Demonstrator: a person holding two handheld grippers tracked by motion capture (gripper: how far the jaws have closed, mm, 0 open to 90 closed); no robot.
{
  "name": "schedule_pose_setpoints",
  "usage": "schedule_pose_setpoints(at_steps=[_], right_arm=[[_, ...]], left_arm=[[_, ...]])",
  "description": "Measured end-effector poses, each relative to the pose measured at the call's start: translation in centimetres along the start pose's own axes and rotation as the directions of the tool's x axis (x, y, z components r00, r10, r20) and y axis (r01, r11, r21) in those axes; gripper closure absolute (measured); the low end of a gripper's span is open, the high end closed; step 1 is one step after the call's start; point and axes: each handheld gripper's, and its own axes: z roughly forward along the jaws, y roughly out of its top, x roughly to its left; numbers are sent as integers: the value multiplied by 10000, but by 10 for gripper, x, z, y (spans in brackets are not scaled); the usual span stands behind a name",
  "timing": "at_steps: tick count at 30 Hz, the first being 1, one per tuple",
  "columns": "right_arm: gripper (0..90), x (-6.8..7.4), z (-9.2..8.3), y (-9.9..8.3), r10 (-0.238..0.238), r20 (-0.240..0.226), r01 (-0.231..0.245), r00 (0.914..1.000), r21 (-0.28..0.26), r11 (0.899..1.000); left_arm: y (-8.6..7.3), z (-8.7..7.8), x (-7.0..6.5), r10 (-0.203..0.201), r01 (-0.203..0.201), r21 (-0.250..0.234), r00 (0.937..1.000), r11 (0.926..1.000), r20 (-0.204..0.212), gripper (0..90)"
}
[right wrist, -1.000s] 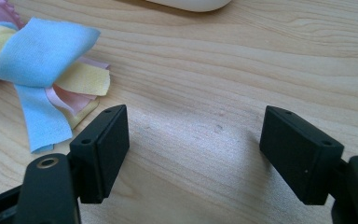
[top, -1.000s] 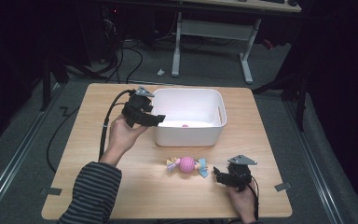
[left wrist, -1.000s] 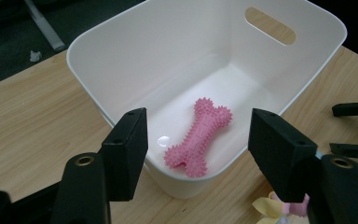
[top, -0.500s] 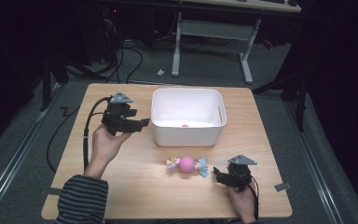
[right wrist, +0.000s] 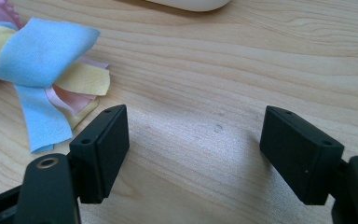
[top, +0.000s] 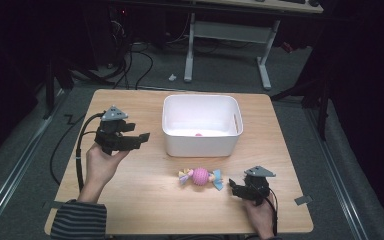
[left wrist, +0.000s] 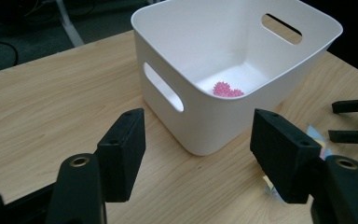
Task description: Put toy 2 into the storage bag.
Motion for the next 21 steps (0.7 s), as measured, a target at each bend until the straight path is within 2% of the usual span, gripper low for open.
schedule_pose_setpoints(at_steps=[11,13,21], right_arm=[[241,0,0,0,6,0,-6,10000,1,10000],[241,0,0,0,4,-1,-4,10000,0,10000],[241,0,0,0,26,2,-26,10000,10,10000]], left_arm=[[-20,-11,5,-329,328,-85,9993,9994,-149,358],[-26,-12,7,-339,337,-57,9986,9994,-396,356],[-40,-15,11,-612,611,-39,9973,9981,-416,355]])
